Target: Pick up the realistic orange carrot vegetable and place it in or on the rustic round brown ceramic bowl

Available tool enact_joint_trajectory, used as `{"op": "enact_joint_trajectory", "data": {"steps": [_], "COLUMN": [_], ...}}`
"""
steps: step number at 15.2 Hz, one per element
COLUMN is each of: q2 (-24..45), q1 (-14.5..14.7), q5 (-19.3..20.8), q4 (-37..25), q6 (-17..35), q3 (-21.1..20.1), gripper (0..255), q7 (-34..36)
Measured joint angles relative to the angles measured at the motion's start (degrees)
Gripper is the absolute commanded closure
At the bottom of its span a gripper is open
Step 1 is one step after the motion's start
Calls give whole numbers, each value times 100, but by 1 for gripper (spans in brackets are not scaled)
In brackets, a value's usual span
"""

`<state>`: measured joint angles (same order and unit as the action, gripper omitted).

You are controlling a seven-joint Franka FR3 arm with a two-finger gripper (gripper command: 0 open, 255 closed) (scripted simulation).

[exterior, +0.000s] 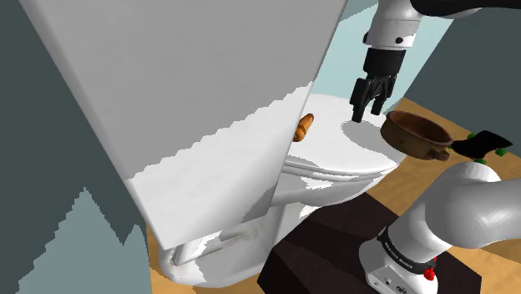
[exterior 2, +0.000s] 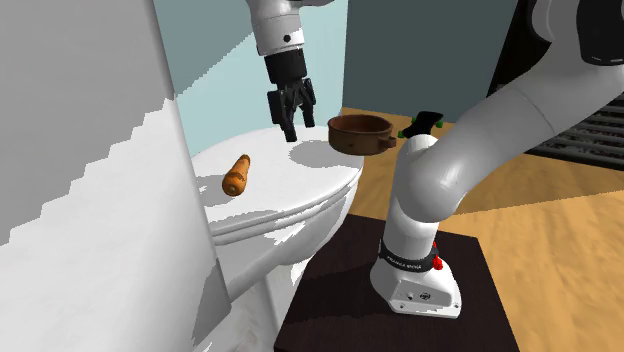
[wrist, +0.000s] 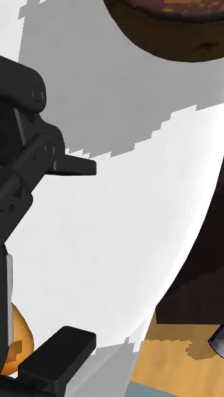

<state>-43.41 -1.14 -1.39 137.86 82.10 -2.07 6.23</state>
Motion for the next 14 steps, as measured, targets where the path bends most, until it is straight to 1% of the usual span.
{"op": "enact_joint_trajectory", "data": {"steps": [1, 2, 3, 6, 10, 13, 14], "q2": [0, 4, 21, 200, 527, 938, 965], "q1": [0, -56, -142, -512, -1093, -1612, -1686], "q5": [0, -80, -217, -613, -962, -1002, -1014], "q4": [0, 27, 82, 102, 67, -174, -130], "q6": [0, 83, 239, 795, 1629, 2178, 2308], "q3": [0, -89, -247, -769, -1508, -2020, -2098], "gripper": [0, 0, 0, 0, 0, 0, 0], "q7": [0, 217, 622, 2127, 4260, 5819, 6073]}}
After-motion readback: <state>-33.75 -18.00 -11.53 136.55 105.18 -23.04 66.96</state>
